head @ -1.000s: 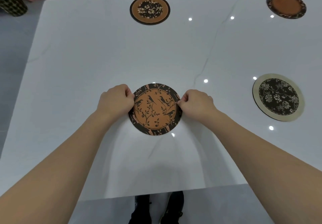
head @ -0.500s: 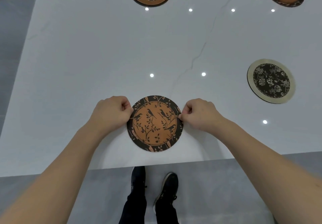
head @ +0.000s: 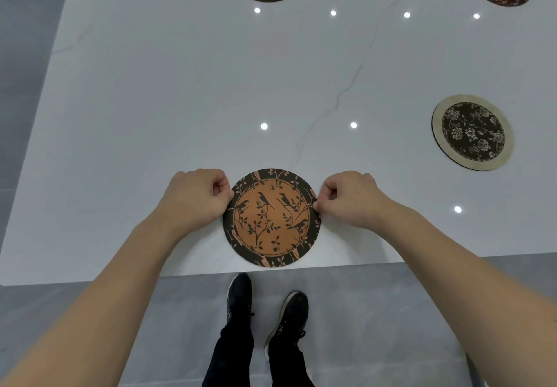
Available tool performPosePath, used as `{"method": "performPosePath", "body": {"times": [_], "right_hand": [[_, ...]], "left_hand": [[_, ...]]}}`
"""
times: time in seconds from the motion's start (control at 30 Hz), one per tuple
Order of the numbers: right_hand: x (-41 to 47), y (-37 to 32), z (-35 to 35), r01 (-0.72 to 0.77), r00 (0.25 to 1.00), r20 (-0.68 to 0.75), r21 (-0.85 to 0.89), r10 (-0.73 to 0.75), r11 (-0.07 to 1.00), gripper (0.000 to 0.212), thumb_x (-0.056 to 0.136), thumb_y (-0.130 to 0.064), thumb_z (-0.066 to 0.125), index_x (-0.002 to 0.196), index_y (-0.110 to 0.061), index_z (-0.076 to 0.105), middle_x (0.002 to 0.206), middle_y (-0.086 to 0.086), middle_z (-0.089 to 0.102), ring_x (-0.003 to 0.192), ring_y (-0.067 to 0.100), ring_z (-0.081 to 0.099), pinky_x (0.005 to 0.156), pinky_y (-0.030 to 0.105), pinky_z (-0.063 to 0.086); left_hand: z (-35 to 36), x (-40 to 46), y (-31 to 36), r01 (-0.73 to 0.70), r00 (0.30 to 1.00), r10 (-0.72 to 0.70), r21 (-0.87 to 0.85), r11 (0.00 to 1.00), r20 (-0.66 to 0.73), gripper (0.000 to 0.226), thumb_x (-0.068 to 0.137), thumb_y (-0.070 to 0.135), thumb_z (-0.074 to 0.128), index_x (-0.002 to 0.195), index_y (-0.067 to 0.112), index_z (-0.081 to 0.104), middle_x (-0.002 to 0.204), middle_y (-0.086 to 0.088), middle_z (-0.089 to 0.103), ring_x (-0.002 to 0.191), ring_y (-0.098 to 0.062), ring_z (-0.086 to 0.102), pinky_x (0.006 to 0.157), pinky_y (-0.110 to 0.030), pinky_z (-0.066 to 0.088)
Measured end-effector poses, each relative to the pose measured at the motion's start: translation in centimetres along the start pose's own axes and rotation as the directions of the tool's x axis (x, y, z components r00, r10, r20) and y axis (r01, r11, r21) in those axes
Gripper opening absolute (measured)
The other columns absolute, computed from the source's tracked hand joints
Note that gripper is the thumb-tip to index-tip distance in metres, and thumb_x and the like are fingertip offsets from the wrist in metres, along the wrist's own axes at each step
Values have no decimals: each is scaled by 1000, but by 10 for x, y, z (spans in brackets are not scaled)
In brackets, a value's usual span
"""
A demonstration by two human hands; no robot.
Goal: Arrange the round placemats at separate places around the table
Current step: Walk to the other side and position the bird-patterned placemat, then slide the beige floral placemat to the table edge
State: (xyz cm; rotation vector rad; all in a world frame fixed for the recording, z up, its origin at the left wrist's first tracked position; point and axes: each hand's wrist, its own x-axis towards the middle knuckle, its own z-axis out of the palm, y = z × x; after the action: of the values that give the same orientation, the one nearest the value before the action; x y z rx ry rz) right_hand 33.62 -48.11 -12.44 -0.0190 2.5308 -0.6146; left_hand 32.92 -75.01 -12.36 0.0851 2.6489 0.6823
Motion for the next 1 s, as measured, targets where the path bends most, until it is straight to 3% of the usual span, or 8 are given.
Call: {"method": "performPosePath", "body": {"times": [0.33, 0.47, 0.53, 0.63, 0.73, 0.87, 1.0], "right_hand": [[-2, 4, 5, 14, 1000, -8, -41, -15, 999, 24, 80, -40, 65, 63, -24, 58, 70, -10, 61, 86, 18, 53, 82, 34, 28], [-3, 4, 6, 27, 999, -26, -83, -29, 996, 23, 82, -41, 61, 71, -21, 60, 75, -7, 63, 88, 20, 51, 81, 35, 31], [-8, 4, 6, 47, 997, -57, -69, -51, 997, 21, 83, -41, 60, 72, -22, 60, 75, -8, 62, 84, 19, 52, 78, 35, 37], [-20, 12, 2, 45, 978, -205, 36, -37, 998, 15, 85, -34, 55, 78, -21, 59, 79, -6, 61, 77, 15, 56, 71, 31, 46], [-30, 34, -8, 5, 943, -331, 111, 32, 994, 11, 87, -25, 50, 83, -19, 59, 84, -3, 59, 79, 16, 55, 72, 32, 47], [-40, 73, -26, -63, 883, -451, 155, 128, 986, 13, 87, -20, 47, 89, -16, 60, 89, 3, 61, 85, 21, 55, 78, 41, 49], [-49, 118, -42, -169, 804, -549, 158, 229, 973, 25, 90, -19, 48, 111, -10, 59, 111, 9, 60, 101, 26, 54, 89, 43, 45]], "left_hand": [[1, -3, 2, 13, 1000, -13, -12, 1000, 0, 13, 86, 20, 60, 73, 18, 62, 66, 7, 60, 67, -15, 56, 77, -32, 38], [1, 1, 5, 29, 999, -31, 87, 996, 19, 13, 84, 24, 56, 72, 20, 60, 70, 4, 63, 72, -20, 60, 71, -31, 40], [1, 4, 8, 32, 998, -23, 161, 986, -61, 16, 83, 31, 54, 75, 18, 58, 73, 3, 62, 71, -21, 60, 67, -32, 44], [3, 9, 27, -7, 966, 63, 218, 976, -251, 23, 85, 33, 52, 90, 13, 60, 85, -3, 62, 76, -25, 58, 72, -37, 46], [11, 20, 62, -97, 932, 171, 233, 968, -320, 30, 88, 30, 51, 106, 9, 62, 96, -8, 64, 84, -27, 59, 76, -38, 43], [31, 41, 123, -263, 900, 326, 237, 935, -290, 32, 91, 28, 49, 114, 9, 60, 104, -8, 63, 89, -27, 57, 78, -40, 45], [59, 65, 189, -376, 877, 432, 262, 889, -208, 36, 93, 30, 45, 117, 8, 58, 109, -9, 60, 93, -29, 55, 82, -43, 45]]}}
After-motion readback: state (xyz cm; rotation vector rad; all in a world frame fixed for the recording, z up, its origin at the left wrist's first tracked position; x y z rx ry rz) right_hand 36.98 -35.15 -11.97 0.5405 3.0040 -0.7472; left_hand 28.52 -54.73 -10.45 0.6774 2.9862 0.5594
